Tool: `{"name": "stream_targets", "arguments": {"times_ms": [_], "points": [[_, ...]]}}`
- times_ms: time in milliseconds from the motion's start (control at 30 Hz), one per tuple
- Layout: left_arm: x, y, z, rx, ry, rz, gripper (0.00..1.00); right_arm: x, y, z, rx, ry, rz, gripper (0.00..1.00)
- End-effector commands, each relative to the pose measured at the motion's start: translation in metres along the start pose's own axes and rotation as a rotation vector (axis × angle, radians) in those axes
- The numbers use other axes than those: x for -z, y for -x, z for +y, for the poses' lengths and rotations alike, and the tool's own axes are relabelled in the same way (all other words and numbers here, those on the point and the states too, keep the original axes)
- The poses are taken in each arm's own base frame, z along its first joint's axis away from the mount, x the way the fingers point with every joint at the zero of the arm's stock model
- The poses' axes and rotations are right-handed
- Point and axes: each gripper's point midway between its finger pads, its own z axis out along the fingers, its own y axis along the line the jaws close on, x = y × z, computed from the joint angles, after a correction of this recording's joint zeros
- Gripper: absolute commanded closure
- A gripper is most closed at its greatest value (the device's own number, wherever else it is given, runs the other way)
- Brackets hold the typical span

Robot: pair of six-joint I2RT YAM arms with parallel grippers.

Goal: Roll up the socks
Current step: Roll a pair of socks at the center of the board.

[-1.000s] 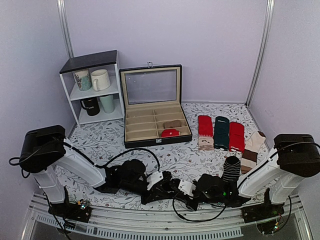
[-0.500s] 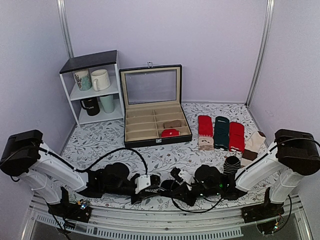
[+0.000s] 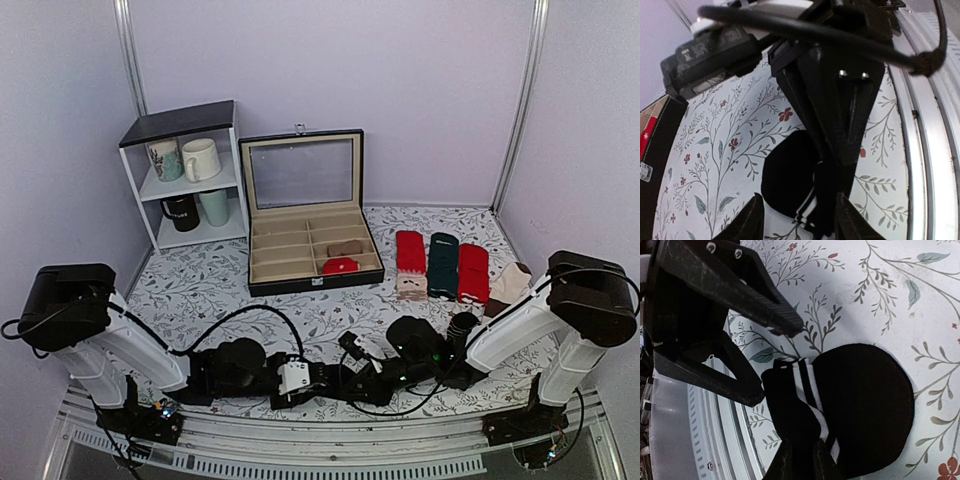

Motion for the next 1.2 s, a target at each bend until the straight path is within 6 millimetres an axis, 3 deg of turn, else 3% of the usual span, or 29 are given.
{"name": "stream_targets", "arguments": {"times_ms": [0,200,433,633,700,900,967,1067,1167], "points": [[-0.001,0.016,-0.002,-0.048,0.011,-0.058,0.52,0.007,-0.097,-0.026,-0.167,-0.064,0.337,0.87],[-0.003,0.010,-0.022,-0.039,-0.076,-0.034,0.58,0.010,-0.096,-0.030,-0.207,-0.072,0.337,0.87],[0.009,0.019,-0.048,-0.024,-0.150,-0.075,0.60,0.012,-0.097,-0.036,-0.235,-0.091,0.336,0.87],[-0.003,-0.001,-0.042,-0.015,-0.089,0.005,0.58,0.011,-0.097,-0.036,-0.233,-0.090,0.337,0.87],[-0.005,-0.005,-0.033,-0.001,-0.037,0.023,0.50,0.011,-0.097,-0.036,-0.234,-0.087,0.339,0.87],[-0.002,0.000,-0.023,0.003,0.019,-0.009,0.46,0.011,-0.098,-0.035,-0.229,-0.081,0.342,0.87],[-0.002,0.003,-0.021,-0.004,0.026,-0.019,0.40,0.011,-0.097,-0.035,-0.226,-0.080,0.342,0.87],[-0.002,0.008,-0.023,-0.012,0.015,-0.036,0.39,0.011,-0.098,-0.036,-0.228,-0.081,0.344,0.87],[-0.007,0.004,-0.029,-0.018,-0.023,-0.015,0.47,0.010,-0.097,-0.035,-0.228,-0.078,0.341,0.87]]}}
